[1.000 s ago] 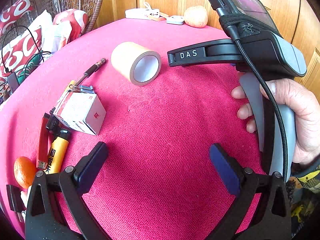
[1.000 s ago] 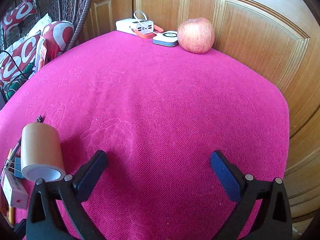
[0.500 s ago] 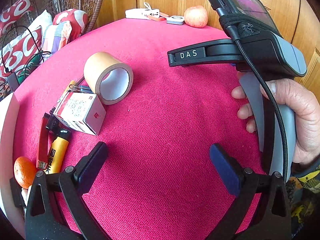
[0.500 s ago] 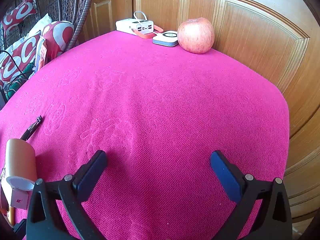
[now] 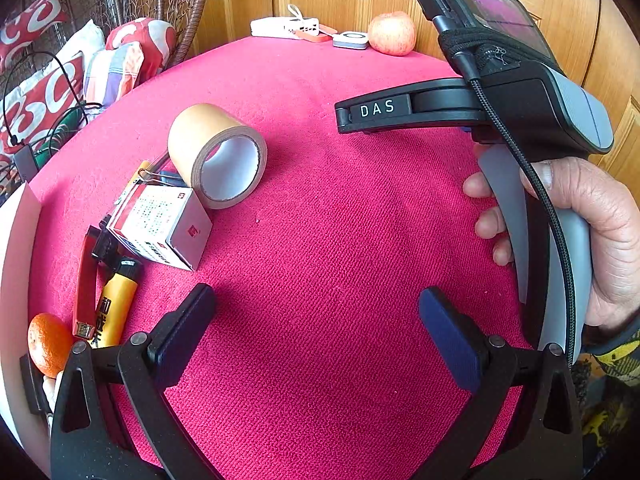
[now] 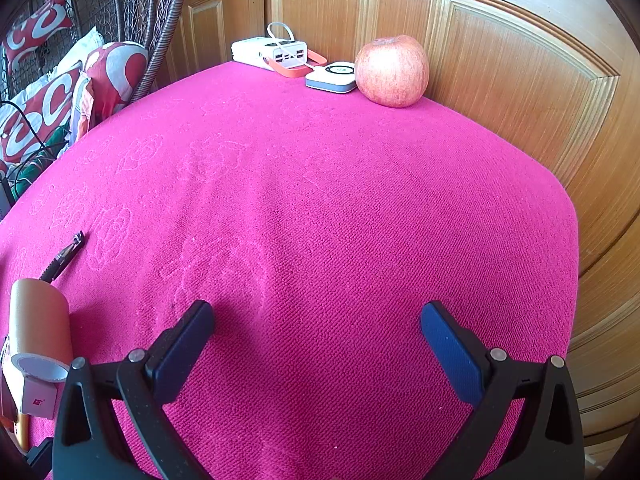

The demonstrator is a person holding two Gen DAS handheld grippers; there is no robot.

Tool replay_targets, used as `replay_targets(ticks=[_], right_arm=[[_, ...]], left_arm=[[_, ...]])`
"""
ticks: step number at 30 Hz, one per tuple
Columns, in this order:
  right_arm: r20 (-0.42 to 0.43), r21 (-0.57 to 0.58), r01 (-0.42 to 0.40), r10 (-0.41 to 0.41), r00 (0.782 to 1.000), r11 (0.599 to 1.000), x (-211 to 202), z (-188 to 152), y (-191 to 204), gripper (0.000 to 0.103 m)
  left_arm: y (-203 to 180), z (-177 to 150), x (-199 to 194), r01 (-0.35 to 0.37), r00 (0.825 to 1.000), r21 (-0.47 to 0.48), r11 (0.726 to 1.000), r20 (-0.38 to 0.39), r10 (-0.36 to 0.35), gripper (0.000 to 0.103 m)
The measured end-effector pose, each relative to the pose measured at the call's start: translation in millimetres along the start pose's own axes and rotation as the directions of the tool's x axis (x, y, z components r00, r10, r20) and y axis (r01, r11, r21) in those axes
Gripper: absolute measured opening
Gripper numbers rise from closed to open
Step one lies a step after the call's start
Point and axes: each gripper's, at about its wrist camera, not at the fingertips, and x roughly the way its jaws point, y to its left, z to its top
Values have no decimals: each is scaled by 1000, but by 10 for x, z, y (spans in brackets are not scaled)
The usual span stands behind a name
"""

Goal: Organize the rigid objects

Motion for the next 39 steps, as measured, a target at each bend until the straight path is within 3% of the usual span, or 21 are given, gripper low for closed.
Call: replay_targets(ticks=[33,36,39], right_arm=[[0,0,0,0,1000,1000,0,0,-3,103],[0,0,1,-1,1000,1000,-1,1,-1,103],[0,0,0,0,1000,1000,-1,1,-3,103]], left_arm=[[9,0,-53,13,1000,-26,1000,-7,-13,102],[42,64,-349,94,994,-75,993,61,-89,102],[165,142,-868,118,977,-95,988,190,-99,102]])
